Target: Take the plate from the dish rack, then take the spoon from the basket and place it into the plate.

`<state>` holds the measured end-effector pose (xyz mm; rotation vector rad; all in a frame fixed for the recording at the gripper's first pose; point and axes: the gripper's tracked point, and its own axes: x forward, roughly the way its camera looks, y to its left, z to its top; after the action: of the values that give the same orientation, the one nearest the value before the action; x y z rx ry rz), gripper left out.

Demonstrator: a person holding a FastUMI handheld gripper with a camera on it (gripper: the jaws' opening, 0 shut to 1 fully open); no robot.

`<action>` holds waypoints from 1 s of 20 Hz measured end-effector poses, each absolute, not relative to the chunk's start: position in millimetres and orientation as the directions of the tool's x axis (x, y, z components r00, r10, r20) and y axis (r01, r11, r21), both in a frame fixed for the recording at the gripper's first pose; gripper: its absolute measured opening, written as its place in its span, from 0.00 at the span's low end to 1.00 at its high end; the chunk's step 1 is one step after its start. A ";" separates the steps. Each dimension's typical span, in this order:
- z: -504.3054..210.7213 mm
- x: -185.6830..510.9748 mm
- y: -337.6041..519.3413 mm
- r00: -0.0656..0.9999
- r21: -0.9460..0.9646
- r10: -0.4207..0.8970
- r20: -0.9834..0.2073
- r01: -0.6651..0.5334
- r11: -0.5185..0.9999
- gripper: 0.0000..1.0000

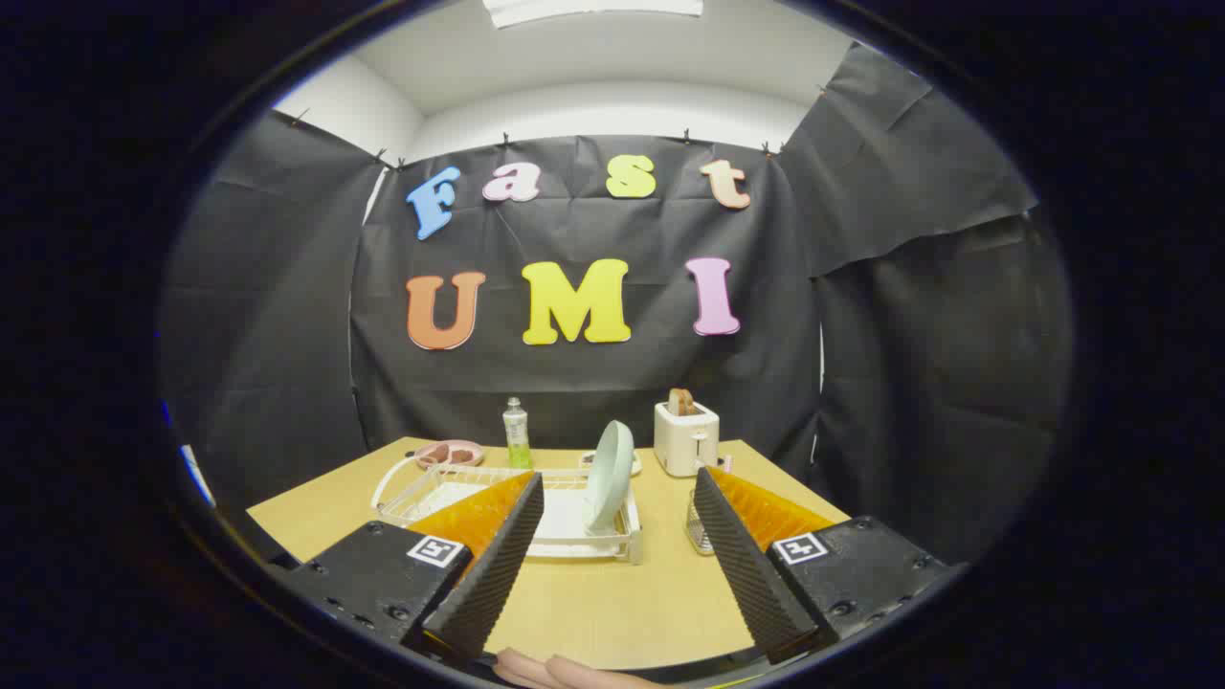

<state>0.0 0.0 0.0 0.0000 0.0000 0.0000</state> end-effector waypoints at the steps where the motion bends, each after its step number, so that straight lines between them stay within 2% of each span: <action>1: 0.5 -0.2 0.8 1.000 -0.004 0.003 0.004 -0.003 1.000 1.00; 20: -4.2 13.9 -6.6 0.999 0.012 0.017 -0.032 -0.016 1.000 1.00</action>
<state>13.9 -6.6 -4.2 0.0122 0.0323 0.0163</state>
